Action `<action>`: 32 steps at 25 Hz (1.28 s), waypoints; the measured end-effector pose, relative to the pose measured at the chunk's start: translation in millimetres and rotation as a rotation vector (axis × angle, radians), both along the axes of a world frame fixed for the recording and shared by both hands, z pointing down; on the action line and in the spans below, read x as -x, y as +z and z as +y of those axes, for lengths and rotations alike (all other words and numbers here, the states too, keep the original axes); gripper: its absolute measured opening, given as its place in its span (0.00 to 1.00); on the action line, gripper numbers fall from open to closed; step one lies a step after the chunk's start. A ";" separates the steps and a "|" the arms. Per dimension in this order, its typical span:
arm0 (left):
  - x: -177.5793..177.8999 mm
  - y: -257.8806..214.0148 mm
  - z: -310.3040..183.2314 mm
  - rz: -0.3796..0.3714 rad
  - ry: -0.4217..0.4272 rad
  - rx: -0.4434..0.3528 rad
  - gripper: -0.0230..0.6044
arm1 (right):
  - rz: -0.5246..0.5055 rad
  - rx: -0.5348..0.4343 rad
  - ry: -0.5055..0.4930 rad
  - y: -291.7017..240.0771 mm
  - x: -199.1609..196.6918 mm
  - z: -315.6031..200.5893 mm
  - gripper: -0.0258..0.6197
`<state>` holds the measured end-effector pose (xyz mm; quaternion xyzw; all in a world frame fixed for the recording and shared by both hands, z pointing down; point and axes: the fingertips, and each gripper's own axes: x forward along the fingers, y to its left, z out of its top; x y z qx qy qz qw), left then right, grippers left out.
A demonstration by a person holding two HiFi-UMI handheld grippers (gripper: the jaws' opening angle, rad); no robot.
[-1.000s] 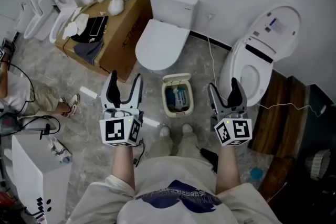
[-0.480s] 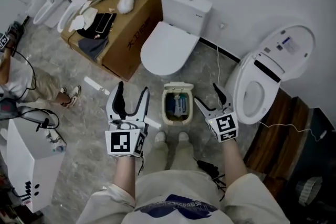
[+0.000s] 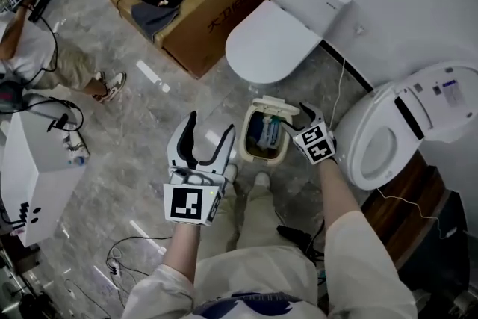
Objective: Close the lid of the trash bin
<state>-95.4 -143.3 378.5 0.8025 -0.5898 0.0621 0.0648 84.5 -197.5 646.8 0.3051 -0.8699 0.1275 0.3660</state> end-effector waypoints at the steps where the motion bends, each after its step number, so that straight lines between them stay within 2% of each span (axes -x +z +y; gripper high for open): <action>1: 2.4 5.8 3.8 -0.001 -0.008 0.009 0.51 | 0.010 0.000 -0.003 8.6 1.4 -5.2 0.54; 8: 31.2 34.7 20.0 -0.017 -0.079 0.049 0.51 | 0.108 0.035 -0.084 57.8 15.3 -21.0 0.54; 14: 50.2 44.0 13.5 -0.019 -0.115 0.066 0.51 | 0.139 0.107 -0.107 81.7 27.1 -21.7 0.55; 23: 63.9 60.0 3.9 -0.005 -0.103 0.086 0.51 | 0.136 0.126 -0.130 93.3 31.4 16.2 0.52; 32: 67.9 103.2 14.3 0.010 -0.057 0.155 0.51 | 0.114 0.157 -0.115 113.0 39.7 69.2 0.51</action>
